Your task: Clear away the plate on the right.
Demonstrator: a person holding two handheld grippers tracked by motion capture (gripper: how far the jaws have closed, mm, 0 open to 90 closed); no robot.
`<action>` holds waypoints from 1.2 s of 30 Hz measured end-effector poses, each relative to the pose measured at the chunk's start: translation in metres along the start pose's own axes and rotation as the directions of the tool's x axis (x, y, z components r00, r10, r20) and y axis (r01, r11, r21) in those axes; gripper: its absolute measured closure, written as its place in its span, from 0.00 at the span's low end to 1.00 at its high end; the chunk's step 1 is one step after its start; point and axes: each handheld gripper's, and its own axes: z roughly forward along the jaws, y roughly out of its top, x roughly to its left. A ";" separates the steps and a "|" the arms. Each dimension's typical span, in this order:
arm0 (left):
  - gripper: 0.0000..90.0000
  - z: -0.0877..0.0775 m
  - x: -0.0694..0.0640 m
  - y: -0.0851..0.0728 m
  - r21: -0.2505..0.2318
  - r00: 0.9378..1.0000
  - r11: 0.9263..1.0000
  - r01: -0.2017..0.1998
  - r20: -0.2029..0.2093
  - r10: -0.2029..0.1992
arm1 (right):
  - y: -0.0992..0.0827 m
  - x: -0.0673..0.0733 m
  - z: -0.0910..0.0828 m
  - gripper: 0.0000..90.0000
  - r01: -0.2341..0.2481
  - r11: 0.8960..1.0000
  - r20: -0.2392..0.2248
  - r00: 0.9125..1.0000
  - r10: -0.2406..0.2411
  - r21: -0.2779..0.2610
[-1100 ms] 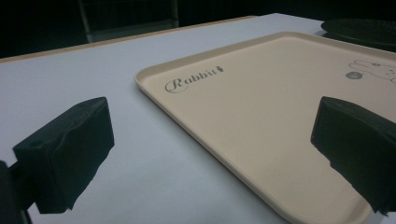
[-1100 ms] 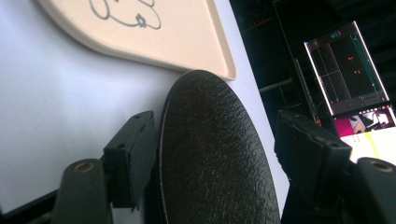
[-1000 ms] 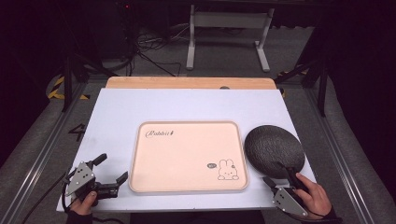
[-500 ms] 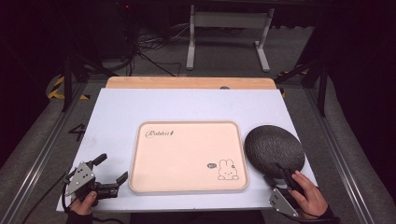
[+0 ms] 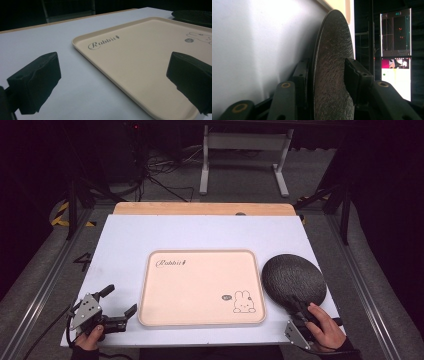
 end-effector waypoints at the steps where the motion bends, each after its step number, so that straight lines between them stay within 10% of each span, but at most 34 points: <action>1: 0.00 0.000 0.000 0.000 0.001 1.000 1.000 -0.002 0.000 0.002 | 0.000 0.000 0.001 0.67 0.008 1.000 0.002 1.000 -0.008 0.002; 15: 0.00 0.000 0.000 0.000 -0.001 1.000 1.000 0.001 -0.002 -0.001 | 0.003 0.004 0.004 0.90 0.039 0.999 -0.035 0.999 -0.038 0.032; 36: 0.00 0.000 0.000 0.000 -0.002 1.000 1.000 0.003 0.000 -0.003 | 0.008 -0.003 0.000 0.96 -0.010 0.996 0.003 1.000 0.010 0.089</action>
